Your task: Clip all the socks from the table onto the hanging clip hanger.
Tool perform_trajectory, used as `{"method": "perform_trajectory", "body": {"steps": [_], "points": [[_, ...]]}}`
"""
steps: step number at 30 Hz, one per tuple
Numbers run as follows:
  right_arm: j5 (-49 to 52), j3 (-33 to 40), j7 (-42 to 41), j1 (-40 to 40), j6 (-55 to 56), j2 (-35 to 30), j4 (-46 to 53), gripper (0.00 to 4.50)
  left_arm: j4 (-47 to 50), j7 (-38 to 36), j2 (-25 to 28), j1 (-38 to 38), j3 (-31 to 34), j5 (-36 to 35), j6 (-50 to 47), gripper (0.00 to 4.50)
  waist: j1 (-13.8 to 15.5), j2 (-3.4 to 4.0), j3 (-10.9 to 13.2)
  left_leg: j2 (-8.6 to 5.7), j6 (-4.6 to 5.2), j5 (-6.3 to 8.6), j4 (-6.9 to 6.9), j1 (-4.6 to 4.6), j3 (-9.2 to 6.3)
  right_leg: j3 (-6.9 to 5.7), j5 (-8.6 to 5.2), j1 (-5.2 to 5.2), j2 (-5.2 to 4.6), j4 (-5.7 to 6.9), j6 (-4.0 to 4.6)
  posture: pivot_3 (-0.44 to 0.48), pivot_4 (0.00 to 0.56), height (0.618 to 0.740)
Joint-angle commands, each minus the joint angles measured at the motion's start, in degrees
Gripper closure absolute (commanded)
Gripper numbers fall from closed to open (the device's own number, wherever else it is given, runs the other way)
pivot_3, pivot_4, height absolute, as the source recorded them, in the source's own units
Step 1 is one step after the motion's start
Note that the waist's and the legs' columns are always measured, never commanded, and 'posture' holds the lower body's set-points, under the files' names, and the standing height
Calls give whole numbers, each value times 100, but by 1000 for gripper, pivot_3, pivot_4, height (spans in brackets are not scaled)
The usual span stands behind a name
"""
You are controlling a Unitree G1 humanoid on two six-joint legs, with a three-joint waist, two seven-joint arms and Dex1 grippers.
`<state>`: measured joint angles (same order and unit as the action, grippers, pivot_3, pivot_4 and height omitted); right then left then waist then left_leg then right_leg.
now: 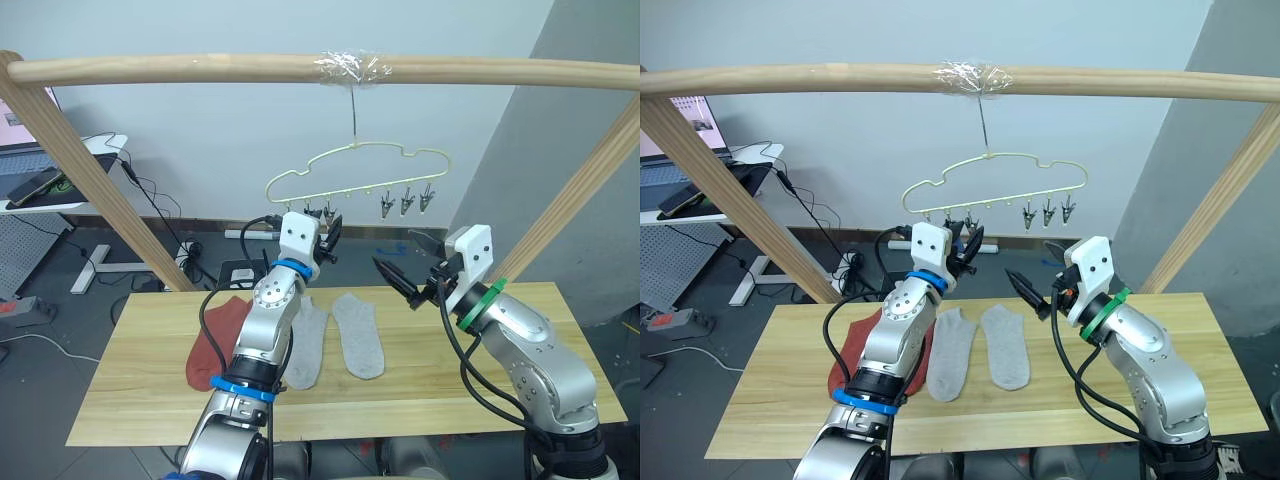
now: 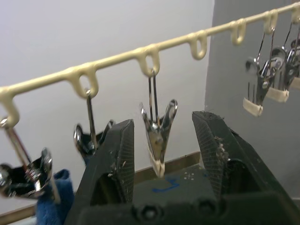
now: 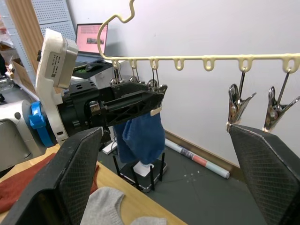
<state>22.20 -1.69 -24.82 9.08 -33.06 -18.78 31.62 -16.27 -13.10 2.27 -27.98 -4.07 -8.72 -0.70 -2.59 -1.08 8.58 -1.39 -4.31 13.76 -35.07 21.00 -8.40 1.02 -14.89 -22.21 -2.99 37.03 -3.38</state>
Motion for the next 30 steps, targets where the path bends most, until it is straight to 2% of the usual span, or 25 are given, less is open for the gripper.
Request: {"method": "perform_trajectory", "body": {"steps": [1,21,27,30], "points": [[94,57,14,69,48,-17,228,0,0,-22,-63,-208,77,42,213,2352,-15,0,0,0,0,0,0,0,0,1,0,0,0,0,0,-110,114,740],[141,97,125,91,-1,12,232,0,-217,-128,-227,-351,133,-58,245,2352,-68,0,0,0,1,0,-2,-1,0,1,0,0,0,3,-1,-122,118,740],[197,98,148,126,-20,4,222,0,-171,-153,-312,-315,247,-163,67,3872,-68,0,0,0,1,0,-3,-1,-1,1,1,1,0,4,-1,-119,120,740],[208,87,154,143,-13,-5,200,0,-144,-169,-332,-335,276,-158,31,4389,-68,0,0,0,1,-1,-3,-1,-1,1,1,1,0,5,-1,-116,118,740]]}}
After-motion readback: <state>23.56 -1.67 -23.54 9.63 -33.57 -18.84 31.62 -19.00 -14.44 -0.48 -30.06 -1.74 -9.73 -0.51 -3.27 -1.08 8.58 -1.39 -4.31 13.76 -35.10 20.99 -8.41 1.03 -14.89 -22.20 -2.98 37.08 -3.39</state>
